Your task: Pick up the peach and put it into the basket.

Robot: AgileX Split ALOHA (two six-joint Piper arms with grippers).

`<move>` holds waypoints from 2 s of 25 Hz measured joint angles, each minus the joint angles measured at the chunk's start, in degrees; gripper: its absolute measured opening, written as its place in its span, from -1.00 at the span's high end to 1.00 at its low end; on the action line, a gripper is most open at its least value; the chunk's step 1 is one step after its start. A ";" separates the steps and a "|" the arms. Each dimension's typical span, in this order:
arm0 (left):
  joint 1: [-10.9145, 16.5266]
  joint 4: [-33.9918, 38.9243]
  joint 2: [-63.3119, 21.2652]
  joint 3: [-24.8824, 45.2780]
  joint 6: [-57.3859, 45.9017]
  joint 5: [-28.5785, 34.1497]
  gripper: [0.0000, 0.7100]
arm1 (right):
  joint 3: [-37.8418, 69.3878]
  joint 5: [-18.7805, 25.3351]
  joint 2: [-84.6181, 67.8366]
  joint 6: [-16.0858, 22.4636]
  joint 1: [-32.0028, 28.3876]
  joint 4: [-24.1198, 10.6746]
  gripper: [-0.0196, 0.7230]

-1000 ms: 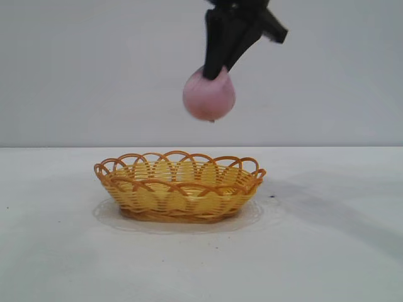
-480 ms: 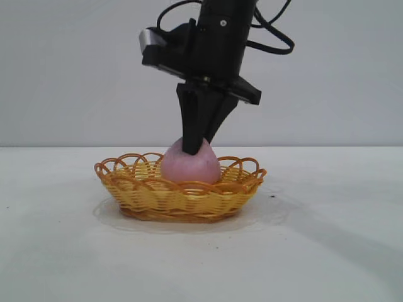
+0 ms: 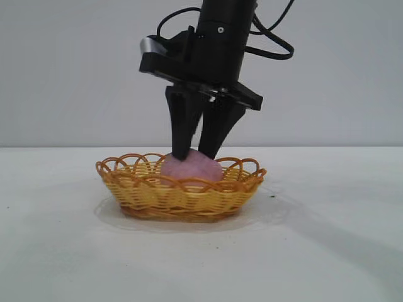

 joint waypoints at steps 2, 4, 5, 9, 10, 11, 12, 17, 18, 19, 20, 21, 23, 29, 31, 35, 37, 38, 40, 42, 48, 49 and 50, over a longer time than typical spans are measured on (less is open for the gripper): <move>0.00 0.00 0.00 0.00 0.00 0.00 -0.01 | 0.00 0.00 -2.37 1.33 0.00 -0.37 -0.05; 0.00 0.00 0.00 0.00 0.00 0.00 -0.01 | 0.00 0.00 -5.76 3.62 0.00 -2.69 -0.05; 0.00 0.00 0.00 0.00 0.00 0.00 -0.01 | 0.00 0.00 -7.75 5.32 0.00 -4.68 -0.05; 0.00 0.00 0.00 0.00 0.00 0.00 -0.01 | -0.23 -0.21 -11.90 14.34 -3.74 -16.99 -0.11; 0.00 0.00 0.00 0.00 0.00 0.00 -0.01 | -0.07 -0.52 -11.90 15.75 -5.85 -19.31 -0.11; 0.00 0.00 0.00 0.00 0.00 0.00 -0.01 | 0.54 -1.25 -11.90 16.57 -8.30 -20.68 -0.11; 0.00 0.00 0.00 0.00 0.00 0.00 -0.01 | 1.48 -1.94 -11.80 17.01 -10.88 -21.17 -0.11; 0.00 0.00 0.00 0.00 0.00 0.00 -0.01 | 8.74 -6.77 -11.71 19.01 -22.29 -21.81 -0.11; 0.00 0.00 0.00 0.00 0.00 0.00 -0.01 | 10.36 -8.07 -11.60 19.57 -24.39 -21.81 -0.11; 0.00 0.00 0.00 0.00 0.00 0.00 -0.01 | 11.78 -9.04 -11.48 19.93 -26.30 -21.38 -0.11; 0.00 0.00 0.00 0.00 0.00 0.00 -0.01 | 12.78 -9.56 -11.48 20.29 -27.71 -21.25 -0.11; 0.00 0.00 0.00 0.00 0.00 0.00 -0.01 | 13.63 -9.68 -11.48 20.32 -29.06 -20.83 -0.11; 0.00 0.00 0.00 0.00 0.00 0.00 -0.01 | 14.35 -9.51 -11.48 20.32 -30.47 -20.60 -0.11; 0.00 0.00 0.00 0.00 0.00 0.00 -0.01 | 18.71 -9.88 -20.42 20.46 -30.67 -19.80 -0.11; 0.00 0.00 0.00 0.00 0.00 0.00 -0.01 | 24.69 -12.06 -27.22 20.56 -30.67 -19.80 -0.11; 0.00 0.00 0.00 0.00 0.00 0.00 -0.01 | 40.49 -15.18 -42.47 20.50 -30.67 -19.43 -0.11; 0.00 0.00 0.00 0.00 0.00 0.00 -0.01 | 47.18 -14.48 -48.24 20.50 -30.67 -19.16 -0.11; 0.00 0.00 0.00 0.00 0.00 0.00 -0.01 | 49.80 -13.65 -50.95 20.50 -30.67 -18.86 -0.11; 0.00 0.00 0.00 0.00 0.00 0.00 -0.01 | 53.83 -11.69 -55.51 20.50 -30.67 -18.33 -0.11; 0.00 0.00 0.00 0.00 0.00 0.00 -0.01 | 57.48 -9.76 -60.36 20.50 -30.67 -17.51 -0.11; 0.00 0.00 0.00 0.00 0.00 0.00 -0.01 | 67.46 -3.98 -74.43 20.59 -30.67 -16.60 -0.11; 0.00 0.00 0.00 0.00 0.00 0.00 -0.01 | 68.55 -3.53 -76.97 20.59 -30.67 -16.57 -0.11; 0.00 0.00 0.00 0.00 0.00 0.00 -0.01 | 69.75 -3.19 -79.14 20.59 -30.67 -16.47 -0.11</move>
